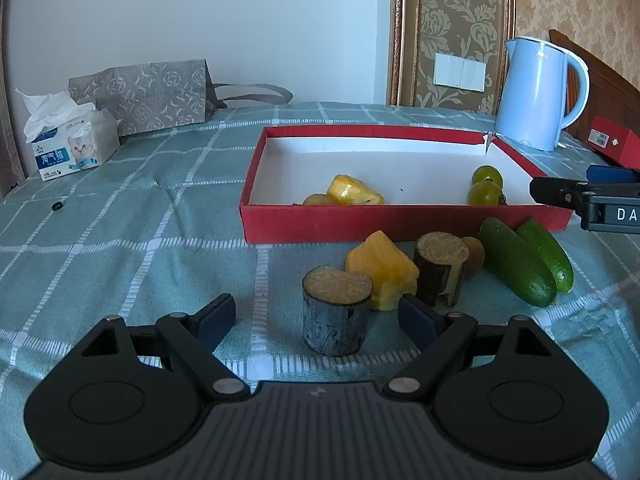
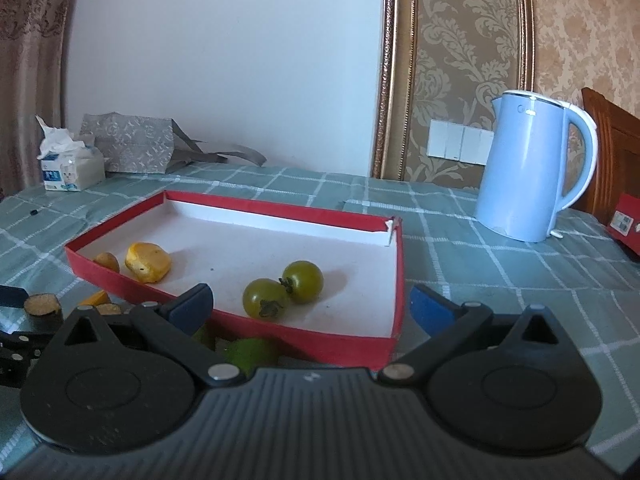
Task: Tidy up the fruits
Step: 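Reach the left tool to the dark cylindrical slice and close on it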
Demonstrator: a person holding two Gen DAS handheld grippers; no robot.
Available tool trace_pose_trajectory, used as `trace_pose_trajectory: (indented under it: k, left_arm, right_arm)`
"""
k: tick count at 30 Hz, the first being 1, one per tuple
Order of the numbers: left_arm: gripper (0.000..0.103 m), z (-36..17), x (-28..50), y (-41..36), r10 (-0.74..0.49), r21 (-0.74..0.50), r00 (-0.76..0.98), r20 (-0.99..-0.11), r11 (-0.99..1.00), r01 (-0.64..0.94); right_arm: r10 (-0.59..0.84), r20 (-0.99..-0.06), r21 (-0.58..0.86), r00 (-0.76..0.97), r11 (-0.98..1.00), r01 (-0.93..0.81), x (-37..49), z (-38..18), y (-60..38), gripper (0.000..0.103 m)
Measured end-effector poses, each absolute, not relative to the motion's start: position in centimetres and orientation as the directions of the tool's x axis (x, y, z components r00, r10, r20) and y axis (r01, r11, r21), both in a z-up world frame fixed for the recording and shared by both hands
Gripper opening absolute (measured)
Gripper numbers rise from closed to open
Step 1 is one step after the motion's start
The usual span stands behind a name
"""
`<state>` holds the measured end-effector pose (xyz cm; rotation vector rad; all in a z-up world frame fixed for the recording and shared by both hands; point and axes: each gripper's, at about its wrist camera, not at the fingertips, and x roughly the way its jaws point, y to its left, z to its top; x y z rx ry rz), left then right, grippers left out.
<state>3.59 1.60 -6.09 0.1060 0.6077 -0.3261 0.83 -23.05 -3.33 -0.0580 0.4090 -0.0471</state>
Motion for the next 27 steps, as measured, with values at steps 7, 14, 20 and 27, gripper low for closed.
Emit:
trace_pose_trajectory:
  k: [7, 14, 20, 27]
  left_arm:
    - [0.089, -6.1, 3.6, 1.6, -0.269, 0.001, 0.773, -0.574, 0.944, 0.33]
    - [0.083, -6.0, 3.4, 1.9, -0.293, -0.001, 0.774, -0.561, 0.935, 0.354]
    - [0.073, -5.9, 3.1, 1.5, -0.287, 0.031, 0.783, -0.552, 0.931, 0.363]
    - [0.041, -5.9, 2.4, 0.8, -0.327, 0.055, 0.771, -0.546, 0.905, 0.422]
  right_arm:
    - [-0.097, -0.342, -0.077, 0.935, 0.994, 0.075, -0.3, -2.5, -22.9, 0.103]
    - [-0.012, -0.308, 0.098, 0.951, 0.994, 0.044, -1.4, -2.0, -25.4, 0.103]
    - [-0.042, -0.339, 0.193, 0.94, 0.975, 0.113, -1.4, -2.0, -27.6, 0.103]
    - [0.032, -0.426, 0.211, 0.904, 0.975, 0.065, -0.2, -3.0, -27.4, 0.103]
